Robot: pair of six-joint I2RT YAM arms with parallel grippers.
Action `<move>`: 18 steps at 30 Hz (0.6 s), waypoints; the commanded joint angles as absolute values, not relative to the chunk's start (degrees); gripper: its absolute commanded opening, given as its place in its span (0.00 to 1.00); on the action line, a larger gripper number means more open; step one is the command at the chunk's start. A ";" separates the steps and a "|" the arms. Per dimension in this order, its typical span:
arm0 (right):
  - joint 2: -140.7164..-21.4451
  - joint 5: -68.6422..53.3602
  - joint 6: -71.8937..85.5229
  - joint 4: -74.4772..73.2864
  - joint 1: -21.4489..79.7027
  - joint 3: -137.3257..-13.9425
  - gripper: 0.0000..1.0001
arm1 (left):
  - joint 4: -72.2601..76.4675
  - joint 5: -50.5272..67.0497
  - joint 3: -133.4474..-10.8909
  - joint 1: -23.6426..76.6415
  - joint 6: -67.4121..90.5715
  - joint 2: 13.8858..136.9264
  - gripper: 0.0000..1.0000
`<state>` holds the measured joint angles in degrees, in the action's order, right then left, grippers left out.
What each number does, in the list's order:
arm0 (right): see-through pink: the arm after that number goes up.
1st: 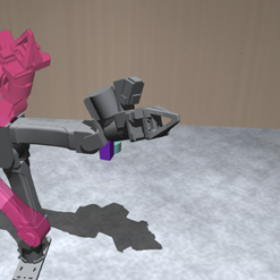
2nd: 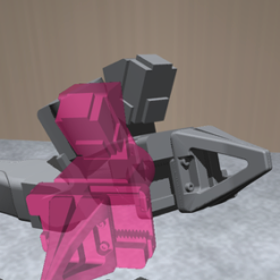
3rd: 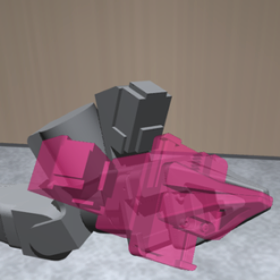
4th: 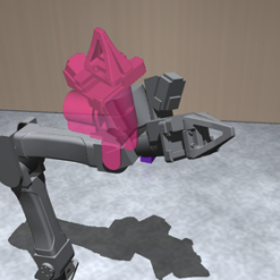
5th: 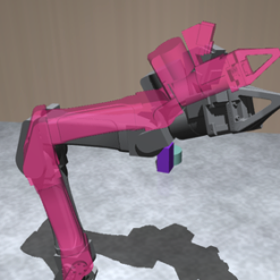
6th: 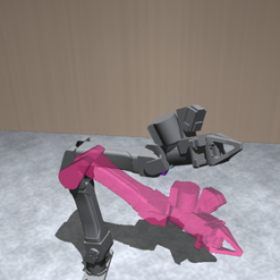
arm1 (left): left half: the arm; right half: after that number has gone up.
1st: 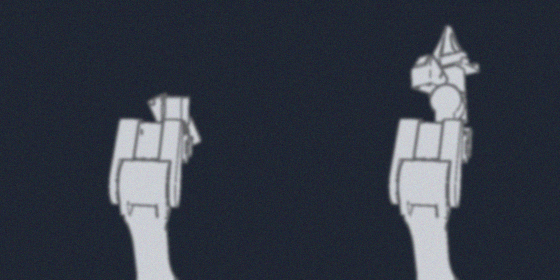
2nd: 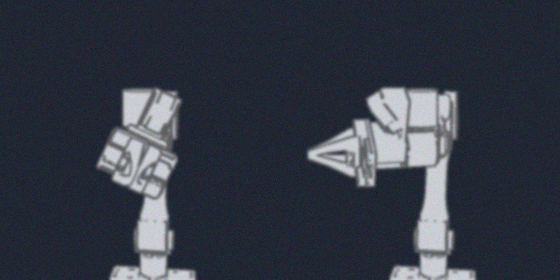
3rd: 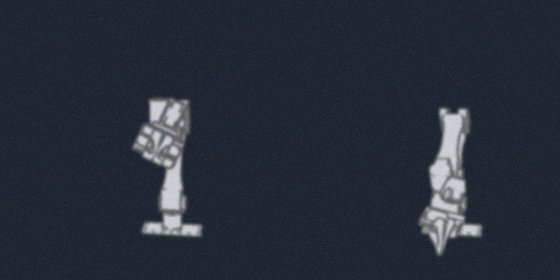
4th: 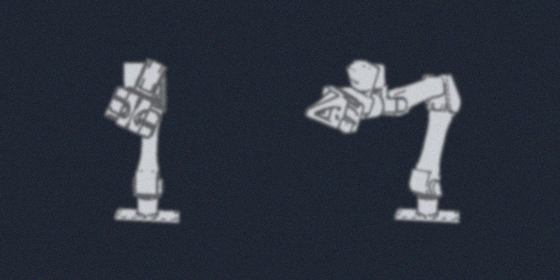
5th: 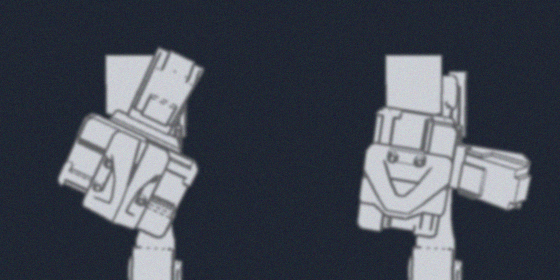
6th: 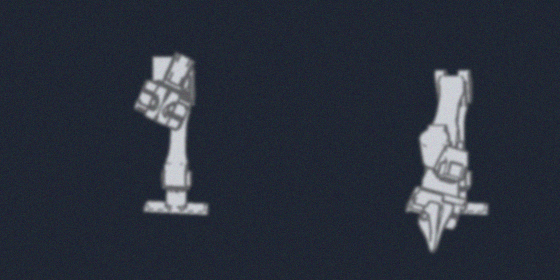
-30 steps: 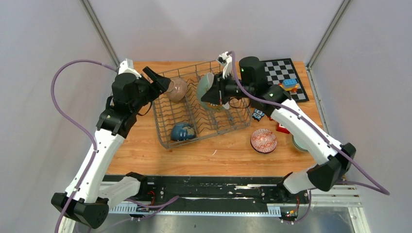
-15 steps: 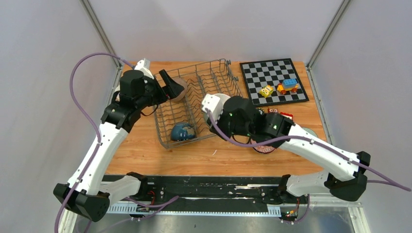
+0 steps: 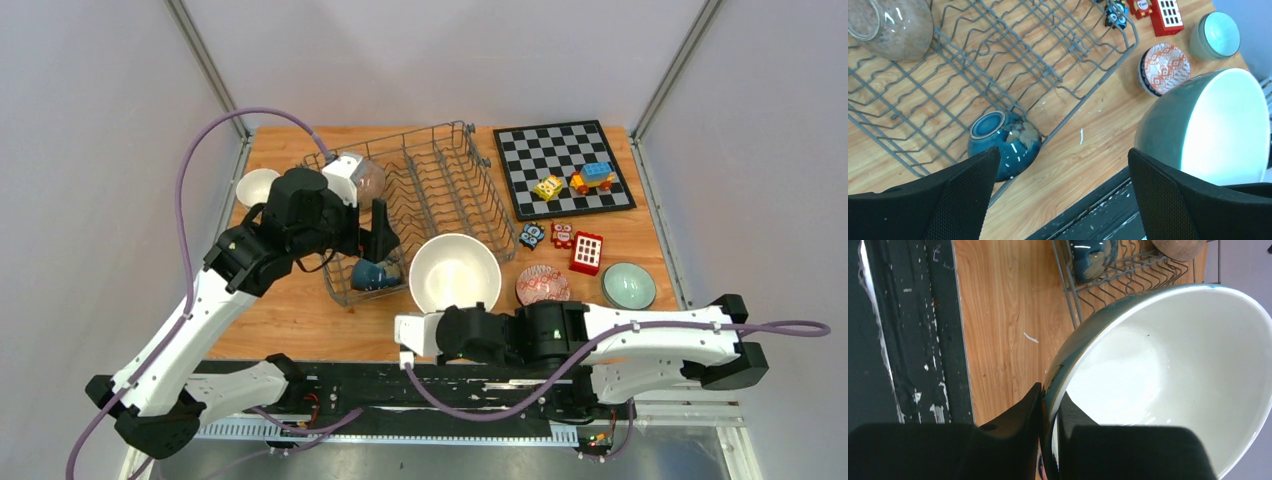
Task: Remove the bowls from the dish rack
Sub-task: Place the bowl at the center of the board.
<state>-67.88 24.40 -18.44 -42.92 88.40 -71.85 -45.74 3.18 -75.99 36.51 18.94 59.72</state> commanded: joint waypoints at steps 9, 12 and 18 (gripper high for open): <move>-70.35 34.65 -23.48 -52.43 98.52 -74.81 0.03 | -55.63 0.19 -81.02 46.12 10.73 56.98 1.00; -71.57 32.97 -23.55 -53.34 98.61 -75.05 0.03 | -56.26 -3.17 -80.92 50.84 11.55 57.74 1.00; -73.83 30.65 -23.55 -54.71 98.63 -76.21 0.03 | -56.90 -7.75 -80.22 57.86 12.20 59.79 1.00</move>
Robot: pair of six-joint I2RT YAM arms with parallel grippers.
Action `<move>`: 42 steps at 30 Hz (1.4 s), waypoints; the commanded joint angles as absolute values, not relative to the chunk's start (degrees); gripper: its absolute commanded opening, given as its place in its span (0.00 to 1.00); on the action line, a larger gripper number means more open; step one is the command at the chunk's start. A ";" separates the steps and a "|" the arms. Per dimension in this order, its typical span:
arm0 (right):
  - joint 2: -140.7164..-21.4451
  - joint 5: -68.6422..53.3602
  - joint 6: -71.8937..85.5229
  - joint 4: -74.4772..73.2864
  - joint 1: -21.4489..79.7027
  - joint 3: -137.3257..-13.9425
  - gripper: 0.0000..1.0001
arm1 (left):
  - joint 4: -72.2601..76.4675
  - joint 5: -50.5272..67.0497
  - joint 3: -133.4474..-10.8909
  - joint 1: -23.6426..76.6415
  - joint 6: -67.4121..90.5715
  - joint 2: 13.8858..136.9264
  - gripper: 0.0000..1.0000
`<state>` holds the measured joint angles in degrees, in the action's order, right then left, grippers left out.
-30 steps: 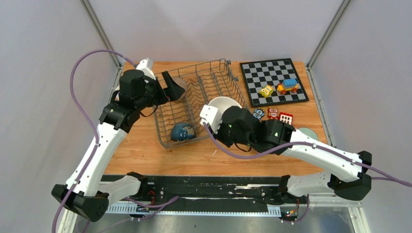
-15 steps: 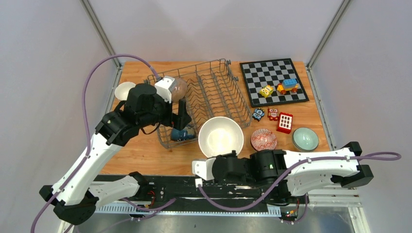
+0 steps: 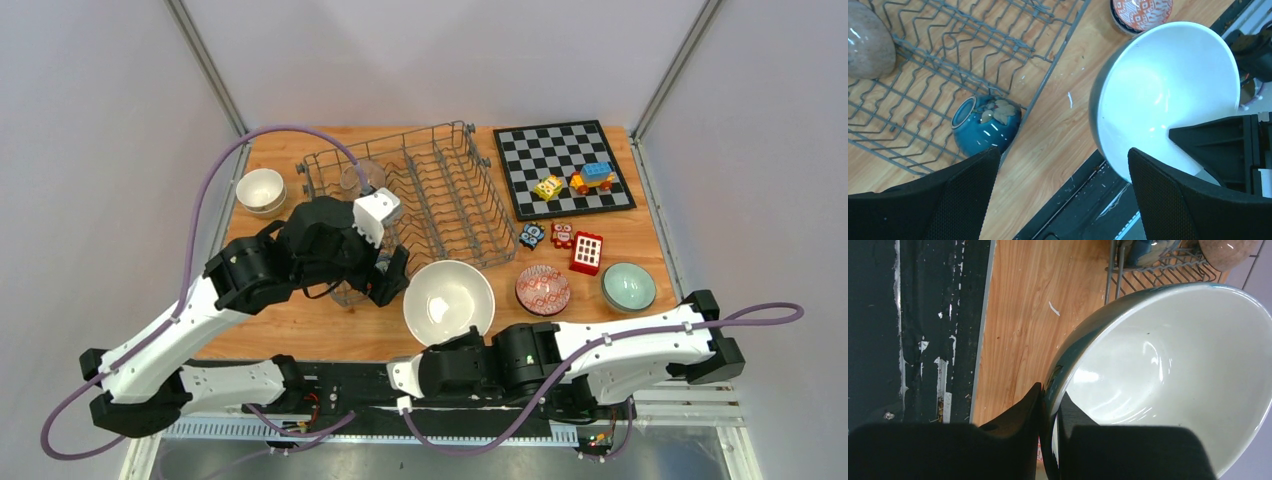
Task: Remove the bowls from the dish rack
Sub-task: Place the bowl at the center of the board.
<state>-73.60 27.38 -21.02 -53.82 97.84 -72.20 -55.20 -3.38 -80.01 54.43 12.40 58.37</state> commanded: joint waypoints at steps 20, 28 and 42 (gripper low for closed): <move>-76.92 29.18 -24.35 -54.51 98.62 -77.67 0.03 | -58.55 -14.66 -80.36 64.20 13.68 71.34 0.81; -77.25 29.39 -24.90 -54.02 98.63 -77.78 0.03 | -58.32 -13.80 -80.65 65.07 14.50 73.11 0.57; -77.47 30.00 -24.67 -53.38 99.24 -77.77 0.03 | -58.40 -12.15 -80.42 65.87 15.09 74.35 0.16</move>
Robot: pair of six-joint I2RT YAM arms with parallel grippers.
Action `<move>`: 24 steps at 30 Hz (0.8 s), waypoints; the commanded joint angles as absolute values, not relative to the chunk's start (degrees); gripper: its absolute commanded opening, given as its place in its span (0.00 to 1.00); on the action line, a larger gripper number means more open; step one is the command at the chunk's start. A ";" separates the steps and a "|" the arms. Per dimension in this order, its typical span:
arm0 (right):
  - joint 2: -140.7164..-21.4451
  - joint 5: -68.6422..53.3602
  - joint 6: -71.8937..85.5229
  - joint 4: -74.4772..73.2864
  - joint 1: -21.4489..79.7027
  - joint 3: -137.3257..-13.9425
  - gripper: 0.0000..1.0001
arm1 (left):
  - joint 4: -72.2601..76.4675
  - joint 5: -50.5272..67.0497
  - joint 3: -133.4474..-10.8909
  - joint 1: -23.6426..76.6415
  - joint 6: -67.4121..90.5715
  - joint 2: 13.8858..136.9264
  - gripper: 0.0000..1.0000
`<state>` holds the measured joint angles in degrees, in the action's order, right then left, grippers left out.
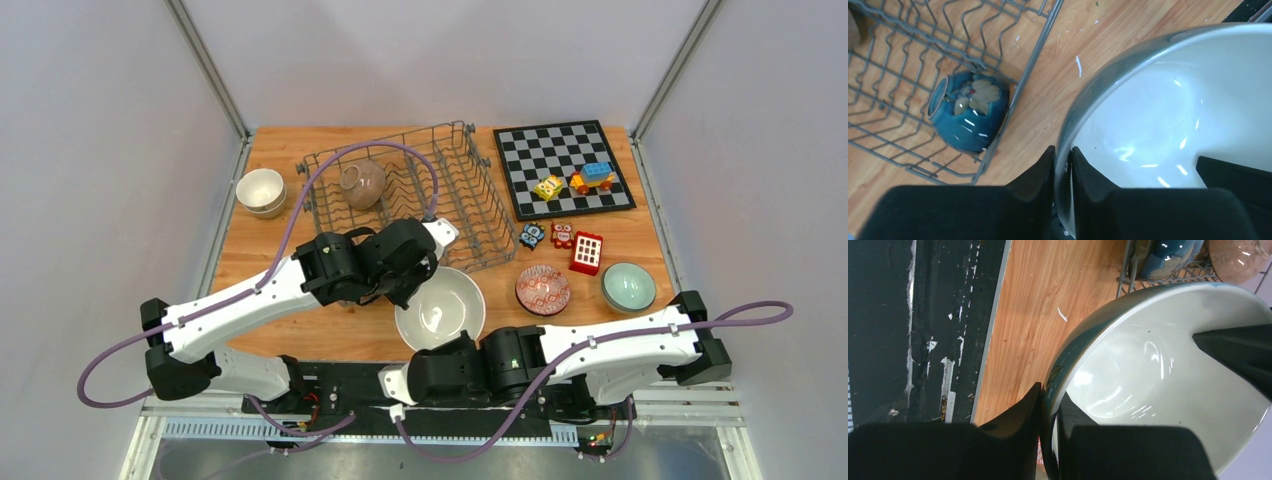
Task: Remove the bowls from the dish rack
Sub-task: Place the bowl at the center of the board.
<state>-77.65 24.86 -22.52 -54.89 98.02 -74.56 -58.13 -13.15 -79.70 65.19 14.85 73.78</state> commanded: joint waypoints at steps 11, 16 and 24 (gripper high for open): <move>-78.77 30.41 -22.49 -53.63 100.36 -78.06 0.03 | -56.28 -12.60 -79.76 65.83 16.63 72.53 0.00; -79.01 30.63 -20.84 -53.42 100.47 -78.09 0.30 | -55.02 -13.46 -79.09 65.83 17.92 71.49 0.00; -78.35 31.02 -17.85 -51.65 101.20 -77.99 0.69 | -53.83 -15.23 -78.10 65.86 20.28 69.99 0.00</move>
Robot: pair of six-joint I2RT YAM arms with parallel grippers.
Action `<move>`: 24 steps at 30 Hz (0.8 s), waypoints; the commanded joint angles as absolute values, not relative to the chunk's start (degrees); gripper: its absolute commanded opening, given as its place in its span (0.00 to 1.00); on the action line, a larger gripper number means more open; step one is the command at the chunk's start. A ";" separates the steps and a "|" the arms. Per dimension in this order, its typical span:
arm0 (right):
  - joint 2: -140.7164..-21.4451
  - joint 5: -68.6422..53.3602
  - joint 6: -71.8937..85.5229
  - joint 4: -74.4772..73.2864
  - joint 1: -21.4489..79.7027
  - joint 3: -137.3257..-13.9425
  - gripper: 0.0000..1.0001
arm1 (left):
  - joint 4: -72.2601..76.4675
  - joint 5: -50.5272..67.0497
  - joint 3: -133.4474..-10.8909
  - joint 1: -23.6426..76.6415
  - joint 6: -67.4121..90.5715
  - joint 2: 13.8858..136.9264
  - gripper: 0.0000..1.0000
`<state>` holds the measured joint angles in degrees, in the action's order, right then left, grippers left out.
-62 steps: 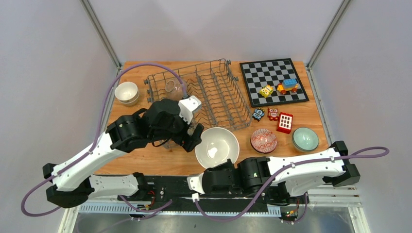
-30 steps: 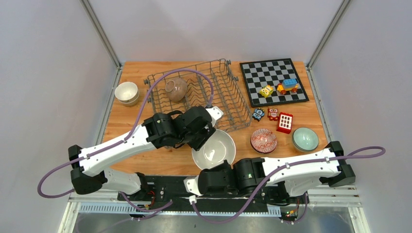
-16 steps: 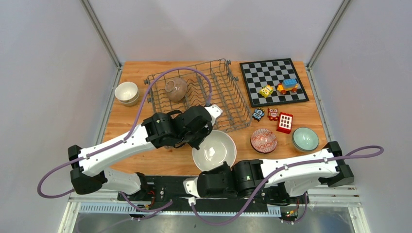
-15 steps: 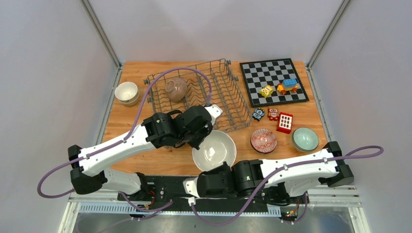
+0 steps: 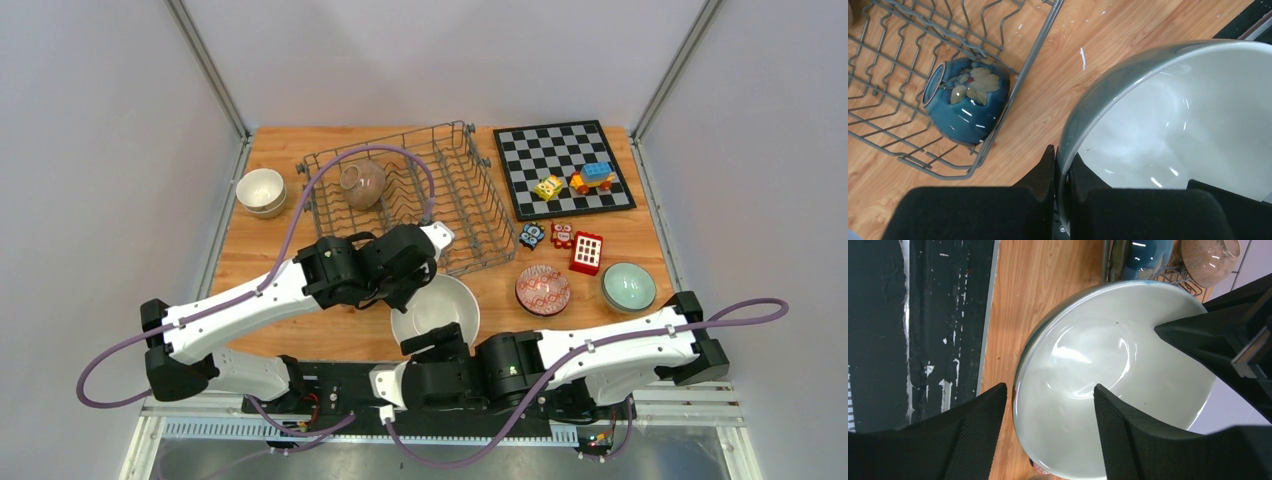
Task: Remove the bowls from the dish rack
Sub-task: Place the bowl at the center of the board.
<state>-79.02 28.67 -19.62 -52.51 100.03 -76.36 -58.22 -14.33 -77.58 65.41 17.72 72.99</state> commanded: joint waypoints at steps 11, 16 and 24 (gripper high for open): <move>-71.42 29.49 -6.68 -49.82 101.26 -83.78 0.80 | -50.92 -17.97 -75.00 57.47 24.42 65.57 0.00; -61.93 35.25 4.73 -40.29 100.18 -77.73 0.80 | -49.37 -19.21 -74.07 52.49 26.73 62.45 0.00; -51.72 27.06 28.29 -29.39 77.59 -66.51 0.78 | -49.16 -19.65 -68.27 49.79 34.55 57.04 0.00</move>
<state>-52.27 32.29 12.51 -34.81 87.35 -69.12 -55.16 -20.16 -70.22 50.35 27.38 59.92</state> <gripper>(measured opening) 0.792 0.057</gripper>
